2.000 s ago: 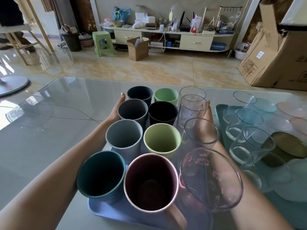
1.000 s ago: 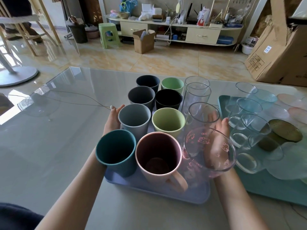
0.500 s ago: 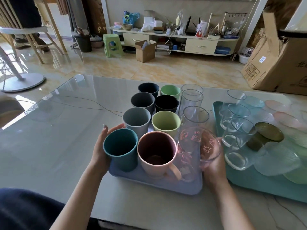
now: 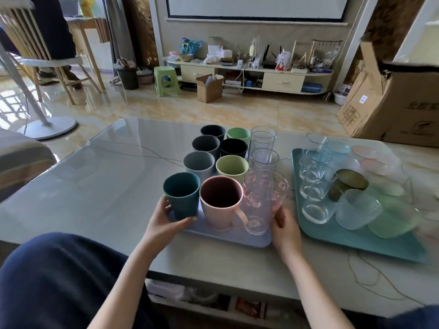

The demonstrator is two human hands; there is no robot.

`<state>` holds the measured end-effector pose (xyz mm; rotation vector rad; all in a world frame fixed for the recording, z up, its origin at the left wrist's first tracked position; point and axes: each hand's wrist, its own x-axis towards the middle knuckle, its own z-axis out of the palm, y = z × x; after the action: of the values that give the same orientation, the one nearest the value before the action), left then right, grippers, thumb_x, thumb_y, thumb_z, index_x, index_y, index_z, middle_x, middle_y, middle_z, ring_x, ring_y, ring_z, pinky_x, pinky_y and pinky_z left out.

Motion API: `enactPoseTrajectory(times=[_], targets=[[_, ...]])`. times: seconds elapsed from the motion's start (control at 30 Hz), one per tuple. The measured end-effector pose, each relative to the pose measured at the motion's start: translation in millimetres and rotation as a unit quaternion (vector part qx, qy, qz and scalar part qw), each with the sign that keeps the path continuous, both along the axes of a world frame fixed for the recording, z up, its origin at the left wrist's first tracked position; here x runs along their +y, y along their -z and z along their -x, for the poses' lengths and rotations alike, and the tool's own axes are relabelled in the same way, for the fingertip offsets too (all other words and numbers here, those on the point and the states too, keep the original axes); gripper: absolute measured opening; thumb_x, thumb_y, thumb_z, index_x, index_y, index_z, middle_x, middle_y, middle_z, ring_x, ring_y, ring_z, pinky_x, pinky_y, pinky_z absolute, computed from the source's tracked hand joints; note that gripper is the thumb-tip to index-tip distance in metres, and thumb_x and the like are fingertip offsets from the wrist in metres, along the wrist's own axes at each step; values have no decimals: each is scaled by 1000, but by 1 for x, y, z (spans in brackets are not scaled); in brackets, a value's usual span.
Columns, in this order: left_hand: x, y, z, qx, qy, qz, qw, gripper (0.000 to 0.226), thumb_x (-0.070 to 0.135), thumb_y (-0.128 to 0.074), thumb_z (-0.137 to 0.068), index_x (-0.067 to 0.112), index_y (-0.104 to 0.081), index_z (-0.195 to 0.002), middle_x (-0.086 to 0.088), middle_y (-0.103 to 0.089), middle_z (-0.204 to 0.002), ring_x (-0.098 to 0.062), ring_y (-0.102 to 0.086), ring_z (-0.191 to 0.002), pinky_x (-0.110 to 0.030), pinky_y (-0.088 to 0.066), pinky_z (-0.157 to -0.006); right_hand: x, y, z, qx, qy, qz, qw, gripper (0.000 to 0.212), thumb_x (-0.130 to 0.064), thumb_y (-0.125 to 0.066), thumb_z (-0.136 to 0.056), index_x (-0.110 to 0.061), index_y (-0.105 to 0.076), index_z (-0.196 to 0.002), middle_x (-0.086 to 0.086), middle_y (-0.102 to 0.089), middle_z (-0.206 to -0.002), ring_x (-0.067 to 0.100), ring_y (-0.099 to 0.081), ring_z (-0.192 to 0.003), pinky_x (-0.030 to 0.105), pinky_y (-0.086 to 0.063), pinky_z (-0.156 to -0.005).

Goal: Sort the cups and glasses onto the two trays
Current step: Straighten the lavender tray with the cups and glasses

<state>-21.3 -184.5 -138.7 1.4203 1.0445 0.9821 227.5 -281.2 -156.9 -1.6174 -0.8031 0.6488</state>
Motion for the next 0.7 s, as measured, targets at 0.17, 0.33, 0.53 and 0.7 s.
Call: enactPoseTrajectory(times=[0.17,0.33,0.53,0.7], targets=[[9,-4,-3,64,-55,-30,996,69,11,-89,-51,21,-56,-111,0,-64,-103,-20,-59,-98,-26,-51,-74,-13,-5,7,-56,-1,16,998,34,-5,-54,-91,-9,-55,-125,1,-61,-116,12,-56,-103,17,-38,-80],[11,-10,4,84,-46,-5,995,60,33,-82,-34,35,-56,-88,5,-65,-92,-24,-63,-93,-36,-55,-78,-17,-8,8,-57,-7,16,998,38,-3,-53,-91,-13,-53,-127,-4,-58,-109,10,-55,-98,3,-39,-68],[12,-3,9,101,-49,-21,993,64,43,-79,-35,33,-58,-94,-7,-64,-106,-26,-63,-96,-43,-57,-81,-15,-5,9,-105,0,40,994,35,-7,-51,-92,-16,-55,-125,0,-61,-108,12,-54,-91,19,-39,-71],[12,-1,6,108,-43,-41,992,73,48,-76,-36,28,-58,-104,-7,-63,-111,-21,-61,-96,-31,-53,-76,-14,-7,9,-110,-2,41,993,32,-7,-49,-93,-14,-55,-123,2,-62,-106,14,-55,-90,20,-38,-69]])
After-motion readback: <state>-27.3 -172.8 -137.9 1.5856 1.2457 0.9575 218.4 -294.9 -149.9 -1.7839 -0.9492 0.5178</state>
